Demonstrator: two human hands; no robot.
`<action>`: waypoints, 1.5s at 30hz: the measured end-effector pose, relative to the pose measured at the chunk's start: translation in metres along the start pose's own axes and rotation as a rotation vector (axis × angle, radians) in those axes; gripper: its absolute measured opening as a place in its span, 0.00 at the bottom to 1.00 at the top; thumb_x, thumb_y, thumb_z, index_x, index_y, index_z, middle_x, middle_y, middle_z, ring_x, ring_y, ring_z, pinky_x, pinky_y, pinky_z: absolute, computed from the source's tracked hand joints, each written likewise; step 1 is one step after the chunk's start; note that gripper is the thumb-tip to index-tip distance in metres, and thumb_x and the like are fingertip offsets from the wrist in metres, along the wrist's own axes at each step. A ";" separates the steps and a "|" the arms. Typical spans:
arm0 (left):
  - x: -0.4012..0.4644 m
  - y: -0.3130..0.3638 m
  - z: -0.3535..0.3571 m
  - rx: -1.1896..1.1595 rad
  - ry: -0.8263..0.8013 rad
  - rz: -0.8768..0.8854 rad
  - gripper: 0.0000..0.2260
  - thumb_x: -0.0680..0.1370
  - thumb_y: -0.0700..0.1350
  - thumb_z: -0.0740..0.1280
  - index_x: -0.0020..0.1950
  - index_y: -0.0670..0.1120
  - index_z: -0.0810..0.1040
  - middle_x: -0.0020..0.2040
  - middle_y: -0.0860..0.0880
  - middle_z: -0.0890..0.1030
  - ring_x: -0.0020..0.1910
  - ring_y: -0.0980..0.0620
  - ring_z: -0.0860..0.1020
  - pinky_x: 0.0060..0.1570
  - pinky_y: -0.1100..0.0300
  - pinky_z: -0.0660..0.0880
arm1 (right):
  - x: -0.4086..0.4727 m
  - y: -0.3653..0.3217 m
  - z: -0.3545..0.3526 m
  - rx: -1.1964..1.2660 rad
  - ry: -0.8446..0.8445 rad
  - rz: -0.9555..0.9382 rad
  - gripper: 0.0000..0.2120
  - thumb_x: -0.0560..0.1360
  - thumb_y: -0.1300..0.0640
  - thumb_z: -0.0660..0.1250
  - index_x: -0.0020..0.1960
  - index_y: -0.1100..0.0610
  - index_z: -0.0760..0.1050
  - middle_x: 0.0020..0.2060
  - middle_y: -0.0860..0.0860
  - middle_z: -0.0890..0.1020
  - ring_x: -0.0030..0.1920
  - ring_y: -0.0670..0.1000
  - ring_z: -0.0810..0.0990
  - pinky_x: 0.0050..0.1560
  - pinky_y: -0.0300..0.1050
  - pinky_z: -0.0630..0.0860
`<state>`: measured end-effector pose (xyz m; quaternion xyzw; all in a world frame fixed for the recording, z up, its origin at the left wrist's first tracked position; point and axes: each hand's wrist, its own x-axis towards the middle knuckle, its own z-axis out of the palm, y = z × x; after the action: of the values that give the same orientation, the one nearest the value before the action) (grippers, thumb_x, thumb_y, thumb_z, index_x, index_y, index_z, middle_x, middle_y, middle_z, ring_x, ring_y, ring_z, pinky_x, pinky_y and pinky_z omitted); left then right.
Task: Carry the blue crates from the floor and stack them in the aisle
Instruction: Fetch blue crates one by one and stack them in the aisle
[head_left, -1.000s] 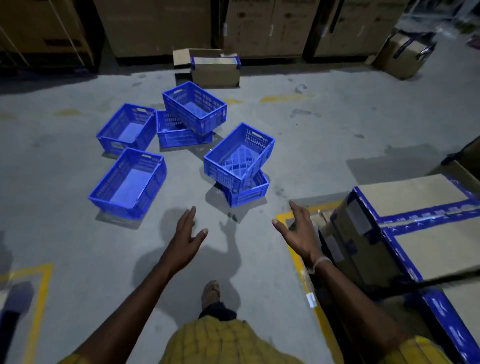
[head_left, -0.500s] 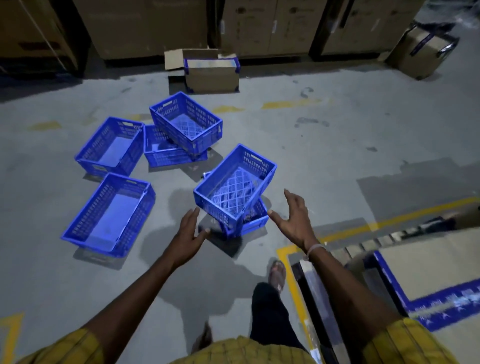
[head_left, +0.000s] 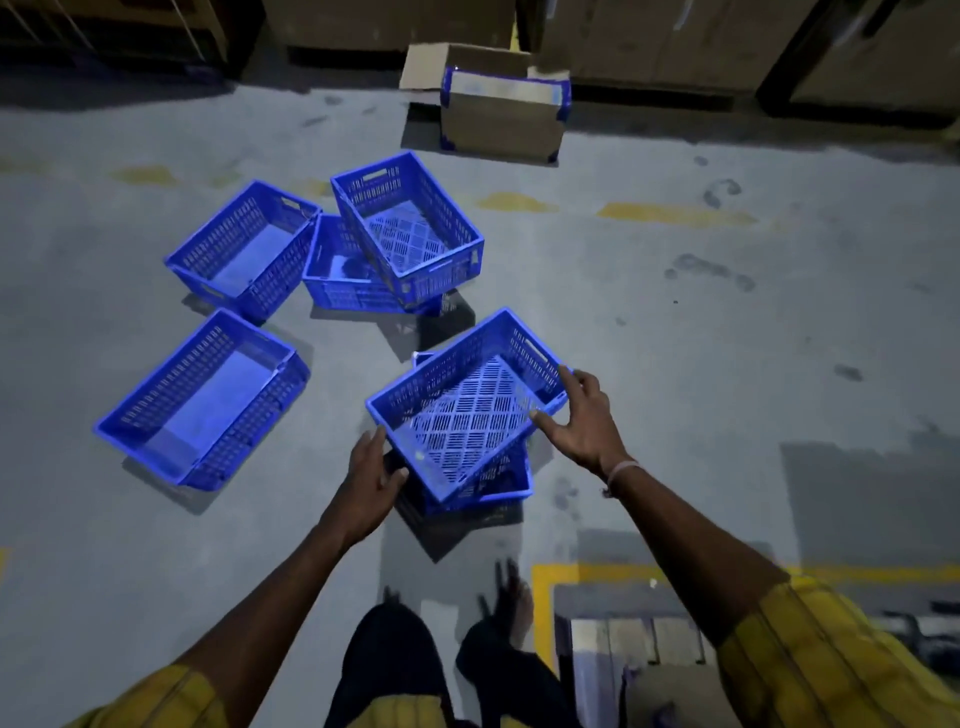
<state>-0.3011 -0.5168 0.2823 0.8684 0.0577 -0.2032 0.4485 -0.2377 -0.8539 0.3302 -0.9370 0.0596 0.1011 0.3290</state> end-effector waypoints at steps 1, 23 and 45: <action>0.009 0.002 0.004 0.004 0.009 -0.027 0.34 0.83 0.47 0.64 0.83 0.51 0.47 0.83 0.47 0.45 0.82 0.49 0.49 0.72 0.58 0.58 | 0.016 0.005 -0.002 -0.017 -0.020 -0.002 0.45 0.71 0.34 0.68 0.80 0.54 0.58 0.75 0.56 0.61 0.72 0.61 0.63 0.70 0.55 0.67; 0.210 -0.079 0.092 -0.019 0.121 -0.419 0.38 0.82 0.48 0.66 0.83 0.47 0.45 0.83 0.38 0.44 0.82 0.40 0.47 0.77 0.47 0.53 | 0.288 0.115 0.074 -0.321 -0.384 -0.022 0.47 0.70 0.35 0.67 0.81 0.53 0.52 0.79 0.61 0.54 0.74 0.65 0.59 0.69 0.57 0.67; 0.299 -0.185 0.178 -0.215 0.274 -0.665 0.45 0.69 0.69 0.62 0.81 0.50 0.55 0.60 0.35 0.71 0.58 0.32 0.75 0.59 0.44 0.74 | 0.467 0.236 0.188 -0.469 -0.622 -0.026 0.41 0.75 0.49 0.71 0.81 0.53 0.53 0.68 0.64 0.60 0.55 0.69 0.77 0.62 0.58 0.74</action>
<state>-0.1350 -0.5750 -0.0701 0.7693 0.4173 -0.2123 0.4348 0.1458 -0.9401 -0.0632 -0.9121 -0.0795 0.3870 0.1095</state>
